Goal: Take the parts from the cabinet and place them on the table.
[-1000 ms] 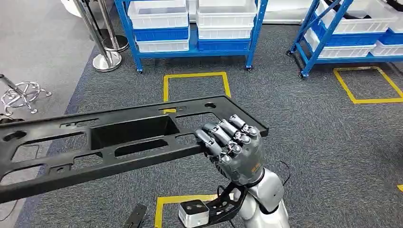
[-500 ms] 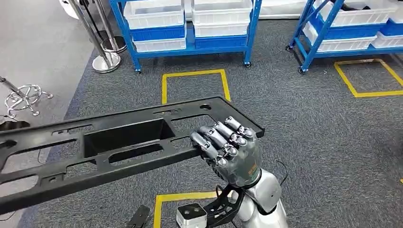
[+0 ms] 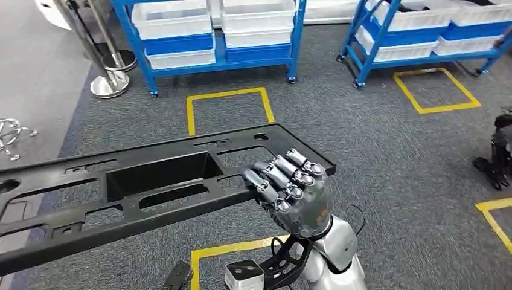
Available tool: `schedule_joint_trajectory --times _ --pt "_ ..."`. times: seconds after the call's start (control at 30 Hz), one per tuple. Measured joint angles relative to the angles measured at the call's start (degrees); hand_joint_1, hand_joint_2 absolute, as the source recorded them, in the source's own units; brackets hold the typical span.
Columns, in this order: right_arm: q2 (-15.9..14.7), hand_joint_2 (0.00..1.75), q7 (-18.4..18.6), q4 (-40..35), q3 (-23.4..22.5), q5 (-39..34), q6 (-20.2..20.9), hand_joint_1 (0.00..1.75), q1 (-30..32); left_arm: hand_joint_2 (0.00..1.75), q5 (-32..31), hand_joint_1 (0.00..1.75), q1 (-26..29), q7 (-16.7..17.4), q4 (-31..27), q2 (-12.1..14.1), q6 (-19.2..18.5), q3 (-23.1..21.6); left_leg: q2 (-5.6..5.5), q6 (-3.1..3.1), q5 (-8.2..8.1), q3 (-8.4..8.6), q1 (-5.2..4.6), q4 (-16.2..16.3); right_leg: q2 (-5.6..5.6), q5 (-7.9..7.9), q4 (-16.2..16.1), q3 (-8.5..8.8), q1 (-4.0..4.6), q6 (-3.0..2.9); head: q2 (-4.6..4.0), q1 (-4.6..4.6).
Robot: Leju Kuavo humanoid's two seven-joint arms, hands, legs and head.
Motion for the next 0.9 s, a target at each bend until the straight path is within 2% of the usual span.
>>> schedule_joint_trajectory --times 0.03,0.07,0.1,0.13,0.17,0.23,0.27,0.3,0.33,0.4,0.43,0.47,0.5,0.53,0.57,0.6,0.63,0.67,0.7,0.77,0.8,0.83,0.87,0.9 --pt "-0.06 1.75 0.02 -0.02 0.00 0.02 0.00 1.75 -0.02 1.75 0.07 0.00 -0.08 0.00 0.00 0.00 0.00 0.00 0.48 -0.12 -0.11 0.01 0.00 0.16 -0.39 2.10 -3.83 2.31 -0.02 -0.07 0.00 0.00" --pt "-0.06 1.75 0.09 -0.04 0.00 0.07 0.00 1.75 -0.04 1.75 0.11 0.00 -0.14 0.00 0.00 -0.02 0.00 -0.02 0.96 -0.28 -0.28 0.03 0.01 0.41 -1.28 4.37 -9.17 5.41 -0.01 -0.20 0.00 0.00" --pt "-0.07 1.75 0.18 -0.09 0.00 0.13 0.00 1.75 -0.13 1.75 0.15 0.00 -0.20 -0.02 -0.02 -0.02 0.00 -0.04 1.33 -0.57 -0.56 0.03 -0.07 0.80 -3.47 5.25 -13.59 7.85 0.15 -0.46 0.00 0.00" --pt "-0.07 1.75 0.35 -0.09 0.00 0.20 0.00 1.75 -0.23 1.75 0.20 0.00 -0.25 -0.02 -0.02 0.00 0.00 -0.04 1.56 -0.95 -0.89 -0.26 -0.59 1.25 -4.75 4.43 -14.23 8.05 0.85 -1.06 0.00 0.00" --pt "-0.07 1.75 0.64 -0.29 0.02 0.26 0.00 1.75 -0.26 1.75 0.22 0.00 -0.24 -0.07 -0.02 0.00 0.00 -0.07 2.00 -1.14 -0.96 -0.26 -0.56 1.37 -3.61 4.76 -14.23 7.78 0.60 -1.40 0.00 -0.04" --pt "-0.09 1.75 0.96 -0.46 0.02 0.31 0.00 1.75 -0.23 1.75 0.22 0.00 -0.19 -0.13 -0.02 0.00 0.00 -0.09 2.88 -1.69 -0.96 -0.09 -0.50 1.25 -2.60 4.79 -14.17 7.48 0.85 -1.84 0.00 0.00" --pt "-0.09 1.75 1.12 -0.61 0.02 0.33 0.00 1.75 -0.24 1.75 0.22 0.00 -0.24 -0.20 -0.02 -0.02 0.00 -0.11 3.29 -2.02 -1.14 -0.05 -0.45 1.34 -2.01 5.06 -14.50 7.49 0.60 -2.26 0.00 -0.02" --pt "-0.09 1.75 1.18 -0.77 0.02 0.44 0.00 1.75 -0.21 1.75 0.22 0.00 -0.31 -0.26 -0.02 -0.02 0.00 -0.13 1.50 -2.60 -1.88 -0.31 -0.15 1.97 -1.63 5.27 -14.70 7.58 0.30 -2.56 0.00 -0.02" --pt "-0.09 1.75 1.29 -0.87 0.02 0.55 0.00 1.75 -0.27 1.75 0.22 0.00 -0.34 -0.37 -0.02 -0.02 0.00 -0.15 -0.39 -2.80 -3.76 -1.15 -0.09 4.12 -1.09 5.41 -14.71 7.50 0.19 -2.78 0.00 -0.04" --pt "-0.09 1.75 1.33 -0.92 0.04 0.66 0.00 1.75 -0.25 1.75 0.22 0.00 -0.18 -0.46 -0.02 -0.02 0.00 -0.17 -1.61 -3.01 -8.44 -5.07 0.00 13.07 0.03 5.54 -14.69 7.29 0.25 -3.00 0.00 -0.04" --pt "-0.09 1.75 1.38 -0.90 0.04 0.70 0.00 1.75 -0.21 1.75 0.22 0.00 -0.07 -0.46 -0.02 0.00 0.00 -0.17 -1.80 -3.02 -9.93 -7.12 -0.01 17.40 0.72 5.58 -14.64 7.15 0.31 -3.05 0.00 -0.04" --pt "-0.09 1.75 1.35 -0.90 0.04 0.70 0.00 1.75 -0.10 1.75 0.22 0.00 0.00 -0.46 -0.02 0.00 0.00 -0.17 -1.82 -2.97 -9.87 -8.08 0.00 19.29 1.40 5.61 -14.58 7.10 0.33 -3.08 0.00 -0.04" --pt "-0.09 1.75 1.36 -0.90 0.04 0.70 0.00 1.75 -0.05 1.75 0.22 0.00 0.03 -0.46 -0.02 0.00 0.00 -0.17 -1.85 -2.85 -8.51 -7.74 0.00 18.40 2.11 5.62 -14.51 7.11 0.33 -3.07 0.00 -0.04" --pt "-0.09 1.75 1.35 -0.90 0.04 0.70 0.00 1.75 -0.06 1.75 0.22 0.00 -0.02 -0.46 -0.02 -0.02 0.00 -0.17 -1.95 -2.64 -6.10 -6.18 0.00 15.00 2.86 5.63 -14.35 7.13 0.33 -3.06 0.00 -0.04" --pt "-0.09 1.75 1.36 -0.94 0.04 0.70 0.00 1.75 -0.09 1.75 0.22 0.00 -0.09 -0.46 -0.02 -0.02 0.00 -0.17 -2.51 -2.39 -3.19 -3.77 0.02 9.86 3.67 5.63 -14.22 7.19 0.33 -3.05 0.00 -0.04" --pt "-0.09 1.75 1.38 -1.03 0.04 0.70 0.00 1.75 -0.09 1.75 0.22 0.00 -0.14 -0.46 -0.02 0.00 0.00 -0.17 -4.66 -2.07 -0.63 -1.33 0.08 4.56 4.30 5.65 -14.18 7.17 0.27 -3.00 0.00 -0.04" --pt "-0.09 1.75 1.38 -1.03 0.04 0.70 0.00 1.75 -0.13 1.75 0.22 0.00 -0.17 -0.46 -0.02 0.02 0.00 -0.17 -7.63 -1.72 -1.42 -0.46 0.23 2.72 4.82 5.80 -14.11 6.94 0.38 -2.64 0.00 0.00" --pt "-0.09 1.75 1.38 -1.03 0.04 0.83 0.00 1.75 -0.22 1.75 0.22 0.00 -0.16 -0.48 -0.02 0.00 0.00 -0.17 -7.43 -1.65 -1.38 -0.33 0.20 1.54 5.46 5.98 -13.96 6.57 0.25 -2.27 0.00 -0.06" --pt "-0.09 1.75 1.51 -1.09 0.04 0.85 0.00 1.75 -0.23 1.75 0.22 0.00 -0.19 -0.46 -0.02 0.00 -0.04 -0.20 -6.77 -1.67 -1.46 -0.26 0.02 1.75 5.97 6.28 -14.10 6.18 0.00 -1.82 0.00 -0.02" --pt "-0.11 1.75 1.64 -1.22 0.02 0.96 0.00 1.75 -0.06 1.75 0.22 0.00 -0.25 -0.44 -0.02 0.00 -0.04 -0.22 -5.82 -1.15 -1.04 -0.12 -0.10 1.30 7.25 6.83 -14.70 6.03 -0.16 -0.94 0.00 0.00" --pt "-0.17 1.75 1.64 -1.40 0.02 0.96 0.00 1.75 0.00 1.75 0.26 0.00 -0.34 -0.44 -0.02 -0.20 -0.07 -0.22 -4.74 -0.57 -0.39 0.22 0.67 0.28 6.32 6.39 -13.92 5.92 -0.06 -0.83 0.00 -0.04" --pt "-0.24 1.75 1.64 -1.66 0.02 0.92 -0.02 1.75 -0.09 1.75 0.22 0.00 -0.38 -0.48 -0.02 -0.31 -0.09 -0.24 -4.14 -0.31 -0.20 0.46 0.37 -0.14 3.16 5.01 -12.29 5.05 0.52 -0.76 0.00 0.09" --pt "-0.28 1.75 1.64 -1.68 0.02 0.90 -0.02 1.75 -0.23 1.75 0.24 0.00 -0.36 -0.44 -0.02 -0.37 -0.07 -0.24 -3.30 0.14 -0.18 0.41 0.25 -0.14 1.63 2.82 -8.91 3.33 0.52 -0.64 0.00 0.07" --pt "-0.31 1.75 1.64 -1.73 0.02 0.90 -0.02 1.75 -0.20 1.75 0.24 0.00 -0.22 -0.44 -0.02 -0.37 -0.09 -0.26 -2.50 0.14 -0.21 0.33 0.09 -0.04 0.84 0.68 -4.69 1.34 0.46 -0.57 0.00 0.11"
